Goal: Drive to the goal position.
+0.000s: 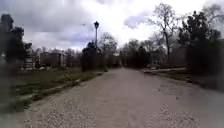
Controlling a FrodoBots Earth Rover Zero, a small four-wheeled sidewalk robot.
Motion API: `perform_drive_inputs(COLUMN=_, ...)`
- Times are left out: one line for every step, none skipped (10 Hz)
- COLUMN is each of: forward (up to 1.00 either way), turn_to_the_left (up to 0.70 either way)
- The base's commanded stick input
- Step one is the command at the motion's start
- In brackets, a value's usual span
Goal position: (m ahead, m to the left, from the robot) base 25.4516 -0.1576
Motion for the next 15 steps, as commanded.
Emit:
perform_drive_inputs(forward=0.70, turn_to_the_left=0.00)
perform_drive_inputs(forward=0.70, turn_to_the_left=0.00)
perform_drive_inputs(forward=0.70, turn_to_the_left=0.00)
perform_drive_inputs(forward=0.70, turn_to_the_left=0.00)
perform_drive_inputs(forward=0.70, turn_to_the_left=0.00)
perform_drive_inputs(forward=0.70, turn_to_the_left=0.00)
perform_drive_inputs(forward=0.70, turn_to_the_left=0.00)
perform_drive_inputs(forward=0.70, turn_to_the_left=0.00)
perform_drive_inputs(forward=0.70, turn_to_the_left=0.00)
perform_drive_inputs(forward=0.70, turn_to_the_left=0.00)
perform_drive_inputs(forward=0.70, turn_to_the_left=0.00)
perform_drive_inputs(forward=0.70, turn_to_the_left=0.00)
perform_drive_inputs(forward=0.70, turn_to_the_left=0.00)
perform_drive_inputs(forward=0.70, turn_to_the_left=0.00)
perform_drive_inputs(forward=0.70, turn_to_the_left=0.00)
